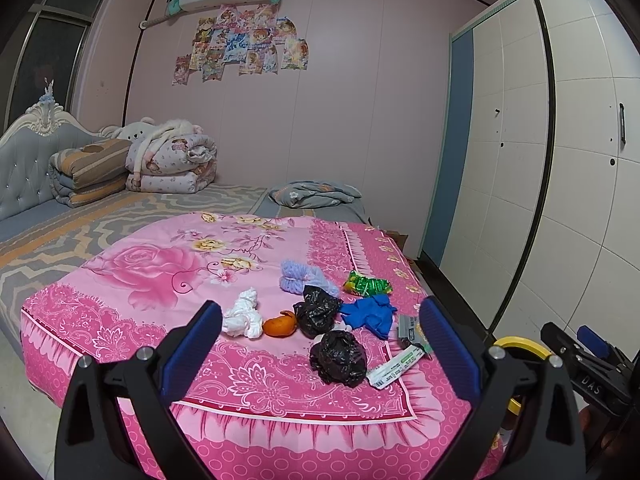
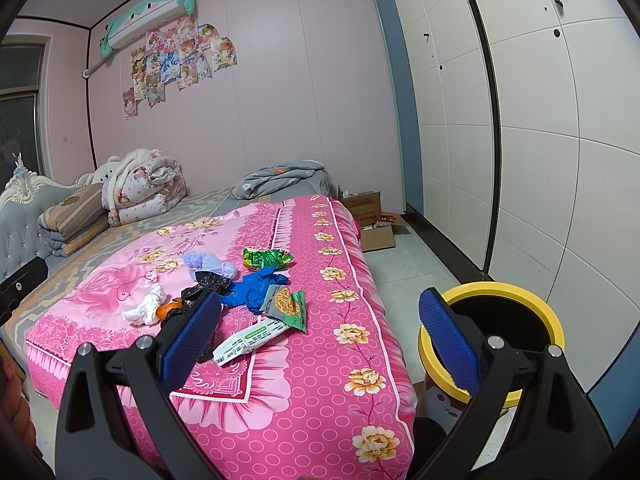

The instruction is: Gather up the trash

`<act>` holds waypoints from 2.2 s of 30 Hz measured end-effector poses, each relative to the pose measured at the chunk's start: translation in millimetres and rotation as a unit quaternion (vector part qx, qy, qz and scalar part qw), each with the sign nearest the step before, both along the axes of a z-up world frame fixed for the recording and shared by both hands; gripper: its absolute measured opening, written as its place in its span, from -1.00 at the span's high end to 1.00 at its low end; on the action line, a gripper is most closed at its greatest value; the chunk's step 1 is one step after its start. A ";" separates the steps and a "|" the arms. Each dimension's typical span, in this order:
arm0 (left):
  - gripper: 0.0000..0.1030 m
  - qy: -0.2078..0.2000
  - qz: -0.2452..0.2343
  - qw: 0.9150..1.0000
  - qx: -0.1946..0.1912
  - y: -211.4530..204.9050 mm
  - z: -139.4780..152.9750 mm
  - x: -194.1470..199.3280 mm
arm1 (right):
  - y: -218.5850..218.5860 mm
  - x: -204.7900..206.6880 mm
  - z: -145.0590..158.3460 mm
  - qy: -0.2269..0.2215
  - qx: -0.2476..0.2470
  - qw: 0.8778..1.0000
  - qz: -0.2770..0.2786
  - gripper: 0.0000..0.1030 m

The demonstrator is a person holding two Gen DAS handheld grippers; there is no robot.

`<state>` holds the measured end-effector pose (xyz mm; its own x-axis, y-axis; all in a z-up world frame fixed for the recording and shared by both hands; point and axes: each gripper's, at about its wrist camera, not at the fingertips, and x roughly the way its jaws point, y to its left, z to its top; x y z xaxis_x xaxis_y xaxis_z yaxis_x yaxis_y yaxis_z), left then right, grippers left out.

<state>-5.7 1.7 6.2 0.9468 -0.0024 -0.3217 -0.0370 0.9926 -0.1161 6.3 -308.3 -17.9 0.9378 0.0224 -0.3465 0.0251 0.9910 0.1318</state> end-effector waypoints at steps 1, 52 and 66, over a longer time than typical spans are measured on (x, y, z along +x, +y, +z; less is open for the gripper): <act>-0.85 0.000 0.000 1.000 0.000 0.1 0.2 0.0 | 0.2 0.0 -0.1 0.000 0.000 1.000 0.000 -0.84; -0.85 0.005 0.001 1.000 -0.008 0.0 -3.9 4.4 | 13.5 1.6 -7.9 0.007 0.002 1.000 0.000 -0.84; -0.85 0.010 0.004 1.000 -0.009 3.7 -6.8 5.7 | 18.0 3.0 -16.9 0.014 0.001 1.000 -0.004 -0.84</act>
<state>0.0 5.3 -0.5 0.9404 -0.0008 -0.3400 -0.0473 0.9900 -0.1331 9.3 -290.3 -34.8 0.9276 0.0157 -0.3732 0.0364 0.9906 0.1321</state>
